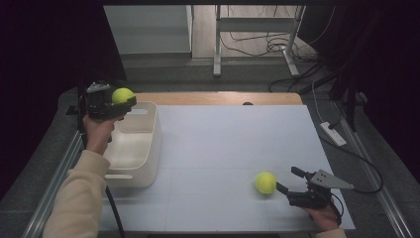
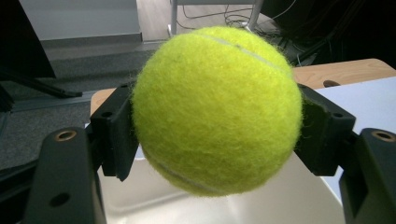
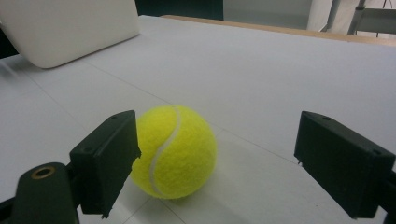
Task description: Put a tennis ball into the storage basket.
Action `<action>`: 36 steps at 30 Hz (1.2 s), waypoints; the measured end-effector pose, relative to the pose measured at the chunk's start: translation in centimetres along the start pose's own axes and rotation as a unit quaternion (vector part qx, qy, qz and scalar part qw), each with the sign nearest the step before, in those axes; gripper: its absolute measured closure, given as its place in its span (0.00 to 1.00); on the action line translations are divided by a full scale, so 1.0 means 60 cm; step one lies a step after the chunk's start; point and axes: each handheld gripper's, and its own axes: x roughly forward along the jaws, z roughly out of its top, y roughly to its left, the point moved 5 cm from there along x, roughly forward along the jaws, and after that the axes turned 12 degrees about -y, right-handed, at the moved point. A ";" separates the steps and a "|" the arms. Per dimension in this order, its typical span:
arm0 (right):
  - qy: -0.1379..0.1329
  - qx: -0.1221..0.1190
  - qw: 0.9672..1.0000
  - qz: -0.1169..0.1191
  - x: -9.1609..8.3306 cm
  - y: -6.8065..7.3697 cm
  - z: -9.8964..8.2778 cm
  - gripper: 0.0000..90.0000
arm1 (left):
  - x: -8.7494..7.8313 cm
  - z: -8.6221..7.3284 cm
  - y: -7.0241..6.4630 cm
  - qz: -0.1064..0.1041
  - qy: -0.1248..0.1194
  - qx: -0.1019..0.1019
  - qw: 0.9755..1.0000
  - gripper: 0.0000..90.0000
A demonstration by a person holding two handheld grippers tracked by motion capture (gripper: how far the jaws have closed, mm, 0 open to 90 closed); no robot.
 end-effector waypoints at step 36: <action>-0.001 0.000 1.000 0.001 0.002 0.000 0.000 0.15 | 0.014 -0.047 0.026 0.011 0.097 0.012 0.995 0.30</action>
